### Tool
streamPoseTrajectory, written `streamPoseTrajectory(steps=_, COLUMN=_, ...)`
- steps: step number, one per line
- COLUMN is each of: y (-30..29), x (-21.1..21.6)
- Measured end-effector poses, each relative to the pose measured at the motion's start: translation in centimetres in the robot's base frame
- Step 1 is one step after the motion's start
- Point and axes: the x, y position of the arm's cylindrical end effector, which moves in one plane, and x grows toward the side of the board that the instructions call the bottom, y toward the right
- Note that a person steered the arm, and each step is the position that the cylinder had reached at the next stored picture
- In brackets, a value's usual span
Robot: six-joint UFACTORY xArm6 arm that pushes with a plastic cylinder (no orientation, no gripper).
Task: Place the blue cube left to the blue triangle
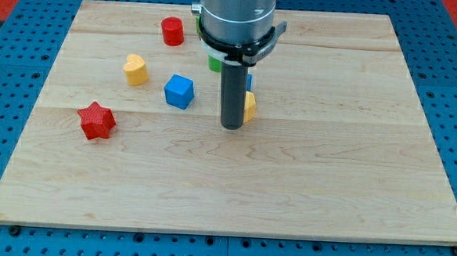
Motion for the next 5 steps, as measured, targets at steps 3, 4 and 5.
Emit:
streamPoseTrajectory(steps=3, y=-11.4, x=-0.5)
streamPoseTrajectory(steps=4, y=-14.7, x=-1.9)
streamPoseTrajectory(steps=5, y=-12.4, x=-4.5)
